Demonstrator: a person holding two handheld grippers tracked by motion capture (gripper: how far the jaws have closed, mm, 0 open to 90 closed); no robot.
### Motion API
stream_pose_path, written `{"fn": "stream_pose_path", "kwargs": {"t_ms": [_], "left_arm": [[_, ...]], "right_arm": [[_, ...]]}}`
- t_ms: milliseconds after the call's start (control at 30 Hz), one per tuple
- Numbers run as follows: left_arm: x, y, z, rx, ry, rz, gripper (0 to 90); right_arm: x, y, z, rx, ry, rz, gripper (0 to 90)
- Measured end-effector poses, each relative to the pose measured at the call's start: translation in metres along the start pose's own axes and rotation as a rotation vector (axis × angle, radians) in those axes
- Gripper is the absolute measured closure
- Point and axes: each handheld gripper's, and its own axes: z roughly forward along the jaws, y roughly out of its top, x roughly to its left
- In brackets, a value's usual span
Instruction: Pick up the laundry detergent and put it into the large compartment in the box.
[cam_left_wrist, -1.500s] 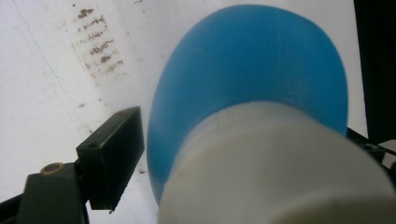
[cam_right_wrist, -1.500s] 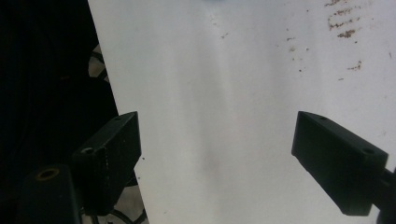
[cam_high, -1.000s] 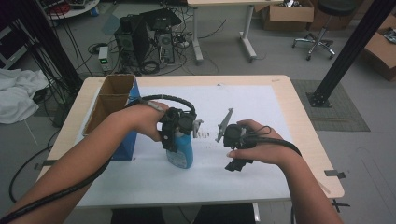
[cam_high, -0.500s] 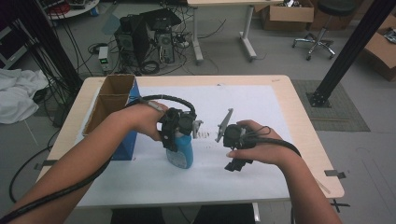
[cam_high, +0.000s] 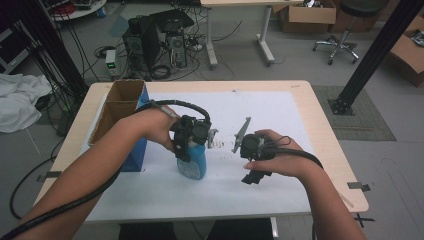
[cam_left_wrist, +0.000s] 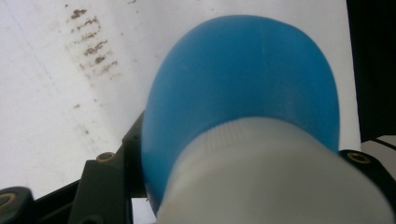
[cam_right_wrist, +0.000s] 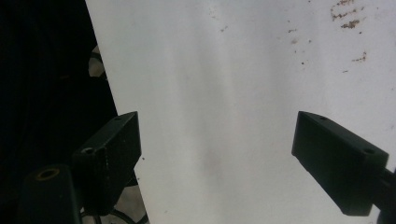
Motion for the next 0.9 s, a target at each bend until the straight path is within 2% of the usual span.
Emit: {"fn": "stream_pose_path", "kwargs": {"t_ms": [100,200,300,400,533,667,767,900], "left_arm": [[0.001,-0.002,-0.012,-0.003,0.013,-0.005,40.3],[0.001,-0.005,-0.024,-0.015,0.02,-0.037,40.3],[0.001,-0.006,-0.036,-0.012,0.04,-0.044,40.3],[0.002,-0.008,-0.045,-0.004,0.034,-0.07,40.3],[0.007,-0.012,-0.056,0.007,0.026,-0.159,40.4],[0.012,-0.016,-0.07,0.007,0.041,-0.329,40.3],[0.014,-0.02,-0.082,-0.015,0.046,-0.423,40.4],[0.016,-0.02,-0.095,-0.011,0.031,-0.499,40.4]], "right_arm": [[0.0,0.0,0.0,0.0,-0.002,-0.004,15.8],[0.0,0.001,0.0,-0.003,-0.003,-0.006,15.8],[0.001,0.003,0.0,-0.003,-0.001,-0.007,15.8],[0.001,0.005,-0.001,-0.002,-0.001,-0.012,15.8],[0.002,0.008,0.0,-0.012,0.0,-0.025,15.8],[0.002,0.008,0.001,-0.009,0.0,-0.035,15.8],[0.003,0.009,0.002,-0.004,0.002,-0.039,15.9],[0.002,0.009,-0.001,-0.01,-0.004,-0.038,15.8]]}}
